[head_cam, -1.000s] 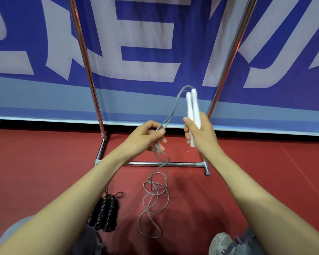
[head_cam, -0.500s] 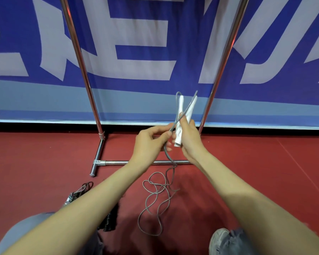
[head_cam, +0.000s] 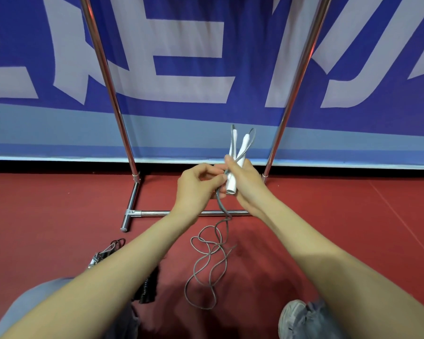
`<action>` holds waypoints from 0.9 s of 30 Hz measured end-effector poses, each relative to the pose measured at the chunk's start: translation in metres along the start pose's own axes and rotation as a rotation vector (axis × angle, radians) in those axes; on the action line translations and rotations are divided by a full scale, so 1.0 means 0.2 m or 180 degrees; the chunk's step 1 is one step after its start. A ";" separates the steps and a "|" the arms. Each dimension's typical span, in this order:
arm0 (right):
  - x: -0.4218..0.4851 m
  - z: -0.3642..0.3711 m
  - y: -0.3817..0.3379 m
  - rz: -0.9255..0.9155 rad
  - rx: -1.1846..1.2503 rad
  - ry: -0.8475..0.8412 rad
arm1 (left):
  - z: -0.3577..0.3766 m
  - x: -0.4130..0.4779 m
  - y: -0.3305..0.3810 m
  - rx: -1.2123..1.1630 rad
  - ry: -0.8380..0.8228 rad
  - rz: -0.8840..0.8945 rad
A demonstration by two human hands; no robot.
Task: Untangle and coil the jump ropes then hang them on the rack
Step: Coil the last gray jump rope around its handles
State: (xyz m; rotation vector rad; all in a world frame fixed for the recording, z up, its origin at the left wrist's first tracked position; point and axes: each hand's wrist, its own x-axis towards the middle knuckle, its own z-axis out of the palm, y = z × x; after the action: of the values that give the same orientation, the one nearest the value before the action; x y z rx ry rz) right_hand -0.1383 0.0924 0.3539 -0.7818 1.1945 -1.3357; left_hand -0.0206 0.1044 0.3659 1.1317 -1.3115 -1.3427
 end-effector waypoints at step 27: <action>-0.12 -0.10 -0.03 -0.0748 -0.3946 -0.1040 | -0.30 0.16 0.15 0.0494 0.0218 0.0142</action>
State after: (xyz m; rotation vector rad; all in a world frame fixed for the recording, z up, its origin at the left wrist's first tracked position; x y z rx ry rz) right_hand -0.1545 0.1185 0.3587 -1.9627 1.6406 -0.4555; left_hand 0.0331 0.0632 0.3953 1.2350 -1.4016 -1.1758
